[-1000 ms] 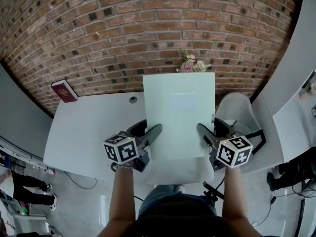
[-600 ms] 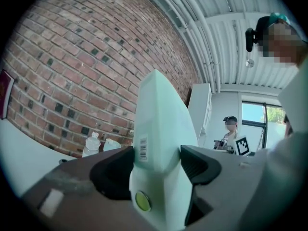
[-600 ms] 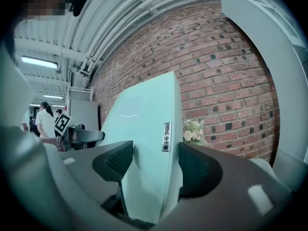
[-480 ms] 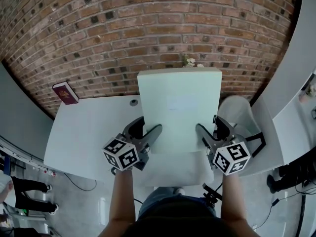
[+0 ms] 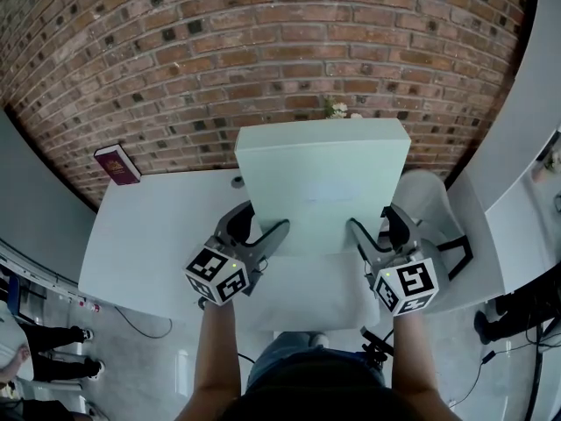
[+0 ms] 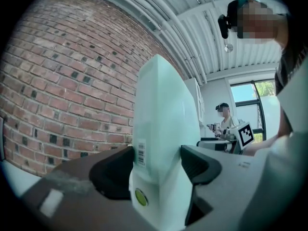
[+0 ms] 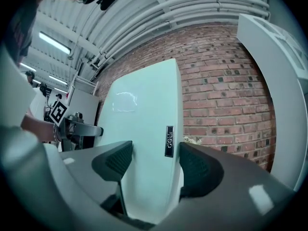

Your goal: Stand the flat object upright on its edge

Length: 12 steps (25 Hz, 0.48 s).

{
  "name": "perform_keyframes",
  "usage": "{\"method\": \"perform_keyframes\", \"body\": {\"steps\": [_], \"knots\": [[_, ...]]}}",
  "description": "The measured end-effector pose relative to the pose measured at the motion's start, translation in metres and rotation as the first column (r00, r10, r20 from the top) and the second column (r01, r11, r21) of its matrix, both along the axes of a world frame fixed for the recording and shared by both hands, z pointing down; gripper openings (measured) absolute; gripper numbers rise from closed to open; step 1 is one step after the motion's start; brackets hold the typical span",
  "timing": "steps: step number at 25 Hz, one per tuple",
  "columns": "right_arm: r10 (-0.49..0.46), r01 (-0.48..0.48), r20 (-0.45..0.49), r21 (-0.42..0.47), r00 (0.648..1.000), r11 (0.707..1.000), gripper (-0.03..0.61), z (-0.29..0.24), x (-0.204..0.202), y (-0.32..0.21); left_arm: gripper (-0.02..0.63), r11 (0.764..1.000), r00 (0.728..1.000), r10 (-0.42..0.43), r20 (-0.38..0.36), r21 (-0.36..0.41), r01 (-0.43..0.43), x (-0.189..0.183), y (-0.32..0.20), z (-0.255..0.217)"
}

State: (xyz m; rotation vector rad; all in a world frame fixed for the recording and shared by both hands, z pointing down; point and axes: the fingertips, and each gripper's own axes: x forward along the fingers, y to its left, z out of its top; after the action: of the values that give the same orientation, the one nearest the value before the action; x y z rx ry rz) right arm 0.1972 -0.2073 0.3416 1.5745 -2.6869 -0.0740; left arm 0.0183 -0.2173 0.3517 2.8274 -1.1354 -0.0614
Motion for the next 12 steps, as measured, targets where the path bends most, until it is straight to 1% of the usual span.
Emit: {"method": "perform_keyframes", "body": {"steps": [2, 5, 12], "knots": [[0.009, -0.008, -0.017, 0.017, 1.000, 1.000, 0.302, -0.002, 0.000, 0.000, 0.314, 1.000, 1.000, 0.002, 0.020, 0.018, -0.002, 0.001, 0.000, -0.001], [0.021, -0.020, -0.034, 0.027, 0.999, 0.999, 0.302, -0.001, 0.001, -0.003, 0.316, 1.000, 0.999, 0.002, 0.039, 0.024, -0.003, 0.002, -0.004, 0.000], [0.054, -0.054, -0.073, 0.005, 0.996, 0.999, 0.302, 0.012, -0.002, -0.017, 0.316, 1.000, 0.992, 0.000, 0.123, 0.020, -0.002, 0.002, -0.020, 0.013]]}}
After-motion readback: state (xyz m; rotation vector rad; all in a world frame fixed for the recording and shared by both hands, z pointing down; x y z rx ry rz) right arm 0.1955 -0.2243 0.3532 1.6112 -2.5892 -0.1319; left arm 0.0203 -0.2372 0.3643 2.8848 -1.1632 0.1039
